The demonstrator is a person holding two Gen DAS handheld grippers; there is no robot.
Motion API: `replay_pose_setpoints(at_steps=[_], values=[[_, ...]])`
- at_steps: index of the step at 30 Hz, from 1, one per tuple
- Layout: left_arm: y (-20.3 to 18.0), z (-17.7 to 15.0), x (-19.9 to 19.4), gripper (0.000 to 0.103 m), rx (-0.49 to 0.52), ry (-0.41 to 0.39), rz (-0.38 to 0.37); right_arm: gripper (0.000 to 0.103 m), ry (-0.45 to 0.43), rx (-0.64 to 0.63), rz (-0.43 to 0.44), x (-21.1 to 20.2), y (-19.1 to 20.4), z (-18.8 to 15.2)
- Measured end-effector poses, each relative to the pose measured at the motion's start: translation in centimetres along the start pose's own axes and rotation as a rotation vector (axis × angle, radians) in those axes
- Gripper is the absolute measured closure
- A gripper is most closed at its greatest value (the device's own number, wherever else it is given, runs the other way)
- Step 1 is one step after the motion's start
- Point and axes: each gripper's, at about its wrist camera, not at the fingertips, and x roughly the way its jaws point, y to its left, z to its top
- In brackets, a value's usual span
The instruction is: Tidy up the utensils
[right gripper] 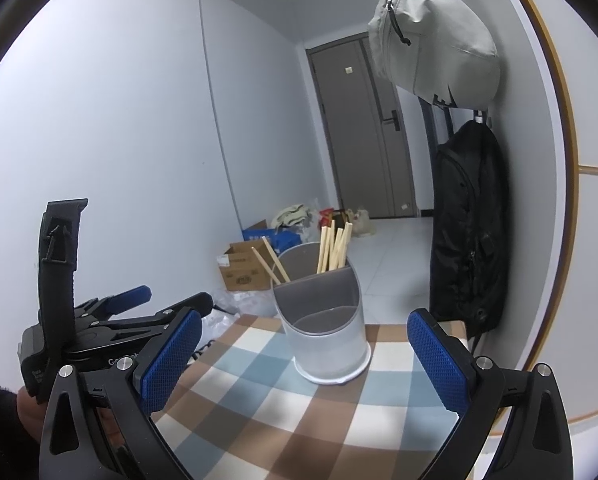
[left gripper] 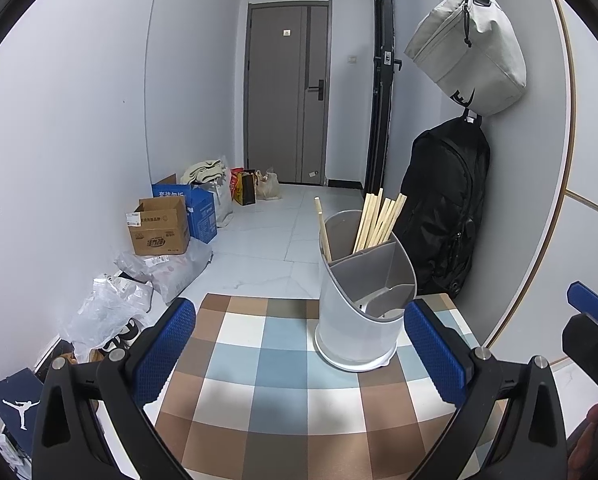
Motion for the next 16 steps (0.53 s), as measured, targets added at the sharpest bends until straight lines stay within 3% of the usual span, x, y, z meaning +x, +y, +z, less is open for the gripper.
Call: replay_pose_setpoints(at_steps=[16], values=[[0.61,0.29,-0.14,0.002,-0.029,-0.007,0.013,0.000,-0.003,0.009,0.011,0.05,0.09,0.14]])
